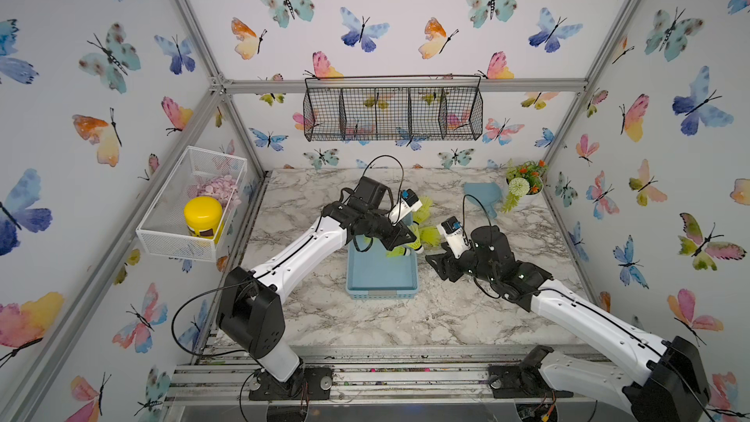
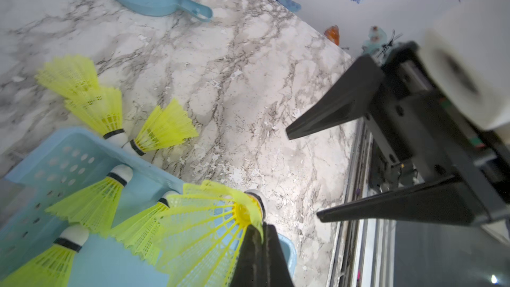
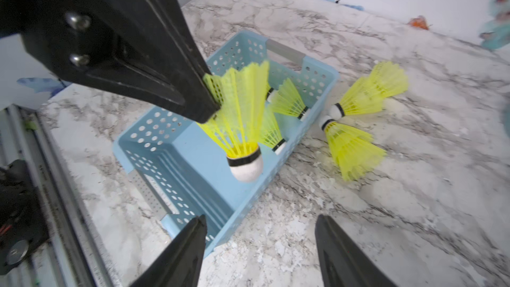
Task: Put the shuttlecocks into the storage box
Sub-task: Pick up the shuttlecock at the center of the board, then place the shuttlecock in the storage box.
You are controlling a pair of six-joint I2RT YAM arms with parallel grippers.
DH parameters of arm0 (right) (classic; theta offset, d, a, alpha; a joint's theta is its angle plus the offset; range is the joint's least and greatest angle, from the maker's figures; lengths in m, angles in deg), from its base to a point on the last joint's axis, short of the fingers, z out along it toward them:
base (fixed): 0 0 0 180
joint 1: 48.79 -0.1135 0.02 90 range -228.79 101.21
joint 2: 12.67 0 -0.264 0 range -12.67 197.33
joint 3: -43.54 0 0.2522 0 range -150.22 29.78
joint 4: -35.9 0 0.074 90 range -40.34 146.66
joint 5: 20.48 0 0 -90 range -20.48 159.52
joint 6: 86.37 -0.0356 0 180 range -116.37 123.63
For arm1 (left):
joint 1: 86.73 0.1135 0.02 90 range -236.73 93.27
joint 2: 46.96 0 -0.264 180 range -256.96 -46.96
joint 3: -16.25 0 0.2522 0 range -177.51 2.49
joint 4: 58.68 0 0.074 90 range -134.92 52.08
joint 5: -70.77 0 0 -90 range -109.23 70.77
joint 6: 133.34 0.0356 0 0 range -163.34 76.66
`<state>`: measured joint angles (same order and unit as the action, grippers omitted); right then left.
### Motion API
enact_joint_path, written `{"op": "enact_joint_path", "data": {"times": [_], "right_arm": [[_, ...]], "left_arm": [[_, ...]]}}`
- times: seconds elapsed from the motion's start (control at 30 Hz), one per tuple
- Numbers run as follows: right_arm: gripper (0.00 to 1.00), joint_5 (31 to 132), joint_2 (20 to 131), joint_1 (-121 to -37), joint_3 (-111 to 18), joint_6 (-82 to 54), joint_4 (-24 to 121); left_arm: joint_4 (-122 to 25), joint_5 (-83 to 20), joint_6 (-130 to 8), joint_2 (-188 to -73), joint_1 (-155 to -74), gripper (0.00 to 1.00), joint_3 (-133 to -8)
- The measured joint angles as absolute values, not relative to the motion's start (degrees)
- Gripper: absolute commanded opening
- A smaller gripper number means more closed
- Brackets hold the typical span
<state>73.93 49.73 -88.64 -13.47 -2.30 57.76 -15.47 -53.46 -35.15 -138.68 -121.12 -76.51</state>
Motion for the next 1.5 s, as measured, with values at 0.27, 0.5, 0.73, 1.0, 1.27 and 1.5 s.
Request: {"op": "enact_joint_path", "data": {"times": [0.27,0.5,0.73,1.0,1.27,1.5], "right_arm": [[0.73,63.0,47.2,-88.6,-10.8,-6.3,56.8],[0.73,59.5,46.8,-88.6,-10.5,-8.2,56.4],[0.73,58.7,46.8,-88.6,-10.2,-9.0,56.4],[0.73,58.8,46.8,-88.6,-10.2,-9.4,56.4],[0.73,58.8,46.8,-88.6,-10.1,-9.5,56.4],[0.73,58.9,46.8,-88.6,-9.6,-9.9,56.4]], "left_arm": [[-27.3,-39.1,-49.9,-129.4,-119.4,0.0,-63.2],[-31.4,-32.0,-57.2,-127.1,-117.4,0.0,-59.8],[-34.3,-29.9,-66.3,-127.1,-116.3,0.0,-54.7],[-39.0,-27.6,-75.3,-127.1,-116.3,0.0,-47.7],[-42.1,-25.7,-78.5,-127.8,-116.1,0.0,-46.2],[-45.7,-27.9,-80.1,-131.2,-114.5,0.0,-44.8]]}}
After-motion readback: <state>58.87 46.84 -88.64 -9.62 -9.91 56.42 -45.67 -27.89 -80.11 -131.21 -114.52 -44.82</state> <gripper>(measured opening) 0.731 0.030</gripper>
